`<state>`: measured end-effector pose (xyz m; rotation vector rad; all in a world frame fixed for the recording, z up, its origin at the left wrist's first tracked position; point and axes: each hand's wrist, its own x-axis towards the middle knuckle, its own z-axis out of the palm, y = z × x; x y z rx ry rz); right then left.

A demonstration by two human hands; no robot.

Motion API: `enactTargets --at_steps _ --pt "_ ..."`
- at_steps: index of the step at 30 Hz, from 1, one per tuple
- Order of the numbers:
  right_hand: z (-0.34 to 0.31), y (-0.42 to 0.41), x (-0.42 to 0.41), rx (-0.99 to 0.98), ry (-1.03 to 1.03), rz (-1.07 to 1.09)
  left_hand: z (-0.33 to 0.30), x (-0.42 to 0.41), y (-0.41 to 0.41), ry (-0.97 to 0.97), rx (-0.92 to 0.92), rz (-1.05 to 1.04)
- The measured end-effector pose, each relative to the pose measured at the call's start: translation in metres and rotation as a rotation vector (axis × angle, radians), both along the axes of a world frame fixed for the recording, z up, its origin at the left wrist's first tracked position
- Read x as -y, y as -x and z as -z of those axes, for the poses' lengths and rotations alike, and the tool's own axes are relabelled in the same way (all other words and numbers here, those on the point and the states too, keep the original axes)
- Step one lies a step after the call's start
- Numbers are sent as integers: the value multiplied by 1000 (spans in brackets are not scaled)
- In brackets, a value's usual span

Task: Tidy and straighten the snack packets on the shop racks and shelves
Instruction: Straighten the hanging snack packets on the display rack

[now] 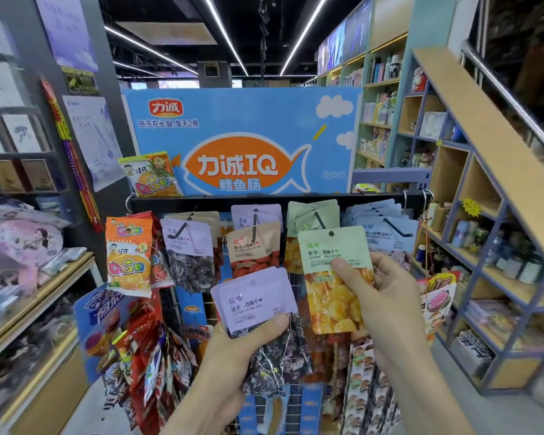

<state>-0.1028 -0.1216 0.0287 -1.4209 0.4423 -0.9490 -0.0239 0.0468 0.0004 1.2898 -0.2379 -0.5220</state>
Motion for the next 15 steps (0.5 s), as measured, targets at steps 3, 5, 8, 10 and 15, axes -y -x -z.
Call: enactTargets --at_steps 3,5,8,10,15 --pt "2 -9 4 -31 -10 34 0 -1 0 2 10 4" --pt "5 -21 8 -62 3 77 -1 -1 -1 1 10 4" --pt "8 -45 14 -121 9 159 -4 -1 -1 -8 7 3" --pt "9 -59 17 -147 -8 231 -4 -1 -1 -7 -1 -8" --pt "11 -73 16 -189 51 333 -7 -4 0 -25 11 -9"
